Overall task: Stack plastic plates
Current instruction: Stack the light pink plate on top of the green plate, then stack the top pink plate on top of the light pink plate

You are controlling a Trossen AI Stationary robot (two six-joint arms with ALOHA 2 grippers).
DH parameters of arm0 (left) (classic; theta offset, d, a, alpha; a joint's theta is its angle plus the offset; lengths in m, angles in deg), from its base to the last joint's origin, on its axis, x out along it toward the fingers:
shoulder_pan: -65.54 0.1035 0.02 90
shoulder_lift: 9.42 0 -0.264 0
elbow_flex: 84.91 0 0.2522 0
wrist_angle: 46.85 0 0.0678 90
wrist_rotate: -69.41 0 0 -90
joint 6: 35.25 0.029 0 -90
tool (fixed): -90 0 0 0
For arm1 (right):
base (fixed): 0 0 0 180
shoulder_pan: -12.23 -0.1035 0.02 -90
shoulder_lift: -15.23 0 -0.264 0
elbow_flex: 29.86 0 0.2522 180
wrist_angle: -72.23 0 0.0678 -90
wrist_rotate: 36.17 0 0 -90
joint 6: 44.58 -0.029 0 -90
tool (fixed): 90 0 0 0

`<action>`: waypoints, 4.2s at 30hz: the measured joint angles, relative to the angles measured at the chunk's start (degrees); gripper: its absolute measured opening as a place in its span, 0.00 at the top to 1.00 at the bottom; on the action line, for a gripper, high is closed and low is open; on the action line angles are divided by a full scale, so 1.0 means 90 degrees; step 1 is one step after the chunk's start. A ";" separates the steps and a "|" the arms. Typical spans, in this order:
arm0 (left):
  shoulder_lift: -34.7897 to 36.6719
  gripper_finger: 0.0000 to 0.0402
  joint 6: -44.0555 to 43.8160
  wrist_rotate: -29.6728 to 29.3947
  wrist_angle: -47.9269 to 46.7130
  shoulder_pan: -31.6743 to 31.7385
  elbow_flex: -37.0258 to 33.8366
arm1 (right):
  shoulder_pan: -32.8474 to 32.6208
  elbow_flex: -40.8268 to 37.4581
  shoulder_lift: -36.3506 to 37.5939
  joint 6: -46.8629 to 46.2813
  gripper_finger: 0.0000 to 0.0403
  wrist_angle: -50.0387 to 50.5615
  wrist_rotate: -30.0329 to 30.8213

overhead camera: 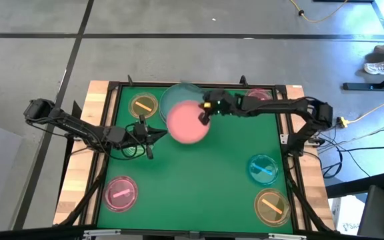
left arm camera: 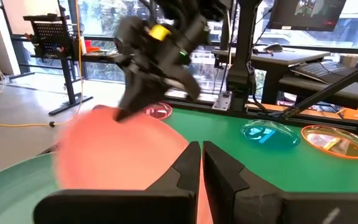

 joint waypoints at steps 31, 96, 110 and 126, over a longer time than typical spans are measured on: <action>0.0000 0.97 0.0000 0.0005 0.0005 0.0066 0.0000 | 0.0981 0.0002 -0.1734 -0.0495 0.86 -0.2097 -0.0083; -0.0002 0.97 0.0046 0.0002 -0.0141 0.0066 0.0000 | 0.2438 -0.3466 0.1695 0.1484 0.69 0.0966 0.1007; -0.0002 0.97 0.0049 0.0002 -0.0141 0.0066 0.0000 | 0.2438 -0.3466 0.1032 0.1480 0.69 0.0775 0.1631; -0.0002 0.97 0.0049 0.0002 -0.0143 0.0066 0.0000 | 0.2431 -0.3466 0.0979 0.1674 0.97 0.0739 0.1767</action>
